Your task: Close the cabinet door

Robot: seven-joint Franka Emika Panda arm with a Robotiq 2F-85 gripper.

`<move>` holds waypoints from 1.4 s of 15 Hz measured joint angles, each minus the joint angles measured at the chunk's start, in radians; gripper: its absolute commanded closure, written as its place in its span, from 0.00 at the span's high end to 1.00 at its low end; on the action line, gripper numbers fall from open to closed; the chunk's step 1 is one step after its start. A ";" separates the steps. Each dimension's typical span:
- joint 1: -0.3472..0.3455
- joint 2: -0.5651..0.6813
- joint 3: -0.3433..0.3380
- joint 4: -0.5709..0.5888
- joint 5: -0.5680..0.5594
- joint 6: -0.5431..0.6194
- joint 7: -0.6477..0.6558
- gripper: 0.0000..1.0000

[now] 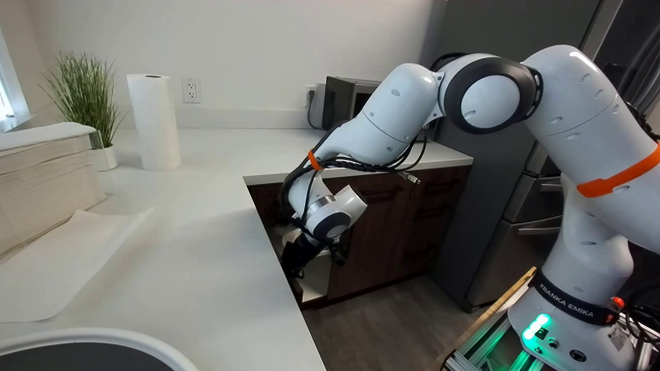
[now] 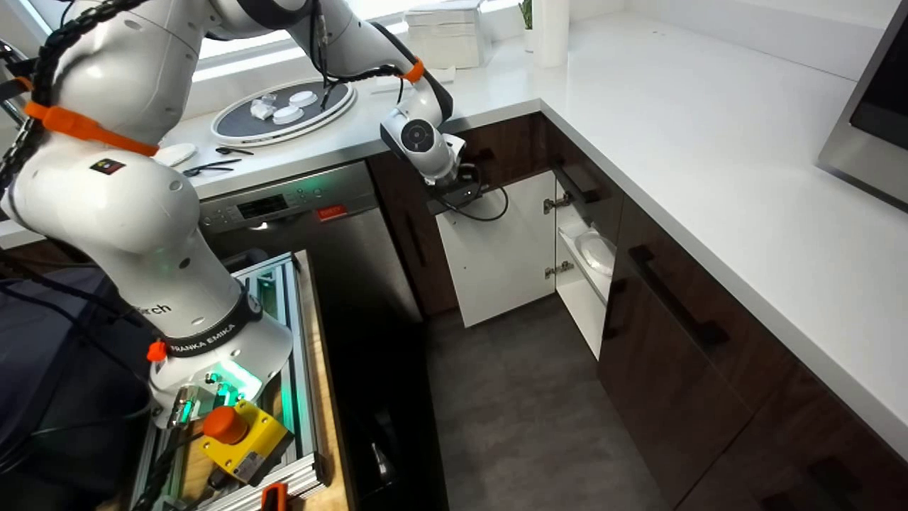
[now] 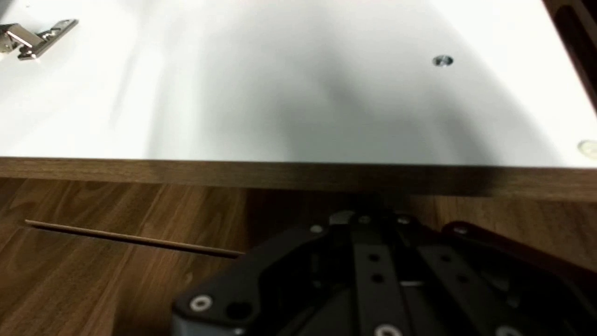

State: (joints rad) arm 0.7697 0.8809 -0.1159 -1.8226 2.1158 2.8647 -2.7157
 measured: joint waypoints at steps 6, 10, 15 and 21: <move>0.036 0.027 -0.044 0.000 0.002 -0.008 0.003 0.00; 0.066 0.031 -0.110 0.000 0.002 -0.009 0.003 0.00; 0.094 0.037 -0.213 -0.002 0.002 -0.004 0.003 0.00; 0.097 0.085 -0.295 -0.008 0.036 0.025 0.003 0.00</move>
State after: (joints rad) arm 0.8667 0.9658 -0.4105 -1.8305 2.1520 2.8899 -2.7131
